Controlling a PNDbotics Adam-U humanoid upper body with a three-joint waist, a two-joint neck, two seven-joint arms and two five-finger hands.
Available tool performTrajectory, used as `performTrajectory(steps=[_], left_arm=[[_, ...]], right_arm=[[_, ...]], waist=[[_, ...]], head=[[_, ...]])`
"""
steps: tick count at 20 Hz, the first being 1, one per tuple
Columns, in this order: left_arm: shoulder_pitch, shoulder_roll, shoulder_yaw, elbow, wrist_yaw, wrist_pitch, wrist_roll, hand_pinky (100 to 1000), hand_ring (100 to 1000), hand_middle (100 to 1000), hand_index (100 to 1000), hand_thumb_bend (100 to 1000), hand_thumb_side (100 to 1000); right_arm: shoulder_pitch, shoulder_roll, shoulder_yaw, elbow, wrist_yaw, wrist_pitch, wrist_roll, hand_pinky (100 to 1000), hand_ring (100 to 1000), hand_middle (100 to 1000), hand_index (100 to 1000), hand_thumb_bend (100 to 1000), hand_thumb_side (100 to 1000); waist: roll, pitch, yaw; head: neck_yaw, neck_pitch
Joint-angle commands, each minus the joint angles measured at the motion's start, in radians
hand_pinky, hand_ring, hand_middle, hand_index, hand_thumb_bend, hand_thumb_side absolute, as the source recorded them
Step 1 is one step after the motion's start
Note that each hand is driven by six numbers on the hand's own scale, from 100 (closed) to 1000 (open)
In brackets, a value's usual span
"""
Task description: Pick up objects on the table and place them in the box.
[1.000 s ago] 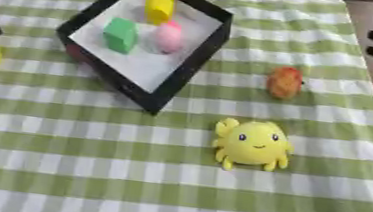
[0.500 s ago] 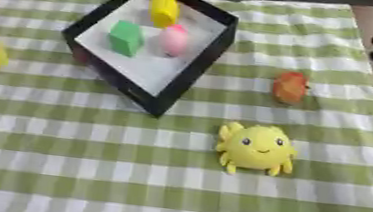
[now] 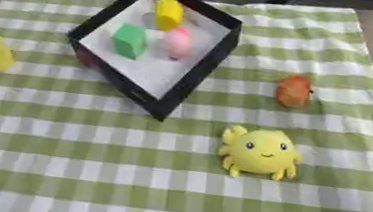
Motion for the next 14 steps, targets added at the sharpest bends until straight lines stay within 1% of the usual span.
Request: performTrajectory(steps=[1,6,11,14], left_arm=[[-0.018,0.016,0.015,0.019,-0.03,-0.002,0.039,850,842,802,871,698,300],[-0.023,-0.002,0.021,0.048,-0.055,-0.004,0.085,848,841,801,872,696,296],[-0.026,-0.013,0.026,0.065,-0.062,-0.008,0.098,847,839,799,873,697,307],[-0.029,-0.019,0.031,0.074,-0.063,-0.007,0.105,844,834,792,866,678,312]], right_arm=[[-0.007,-0.032,-0.01,-0.025,-0.004,0.0,-0.002,837,847,815,876,100,845],[-0.006,-0.03,-0.01,-0.026,-0.005,0.001,-0.003,837,847,815,875,100,862],[-0.006,-0.029,-0.01,-0.026,-0.005,0.002,-0.005,837,847,815,875,100,867],[-0.007,-0.028,-0.011,-0.026,-0.005,0.002,-0.006,837,847,815,874,100,870]], waist=[[-0.018,-0.013,-0.001],[-0.019,-0.003,-0.006],[-0.02,0.007,-0.01],[-0.02,0.013,-0.013]], head=[[0.002,-0.017],[0.002,-0.021],[0.003,-0.025],[0.004,-0.027]])
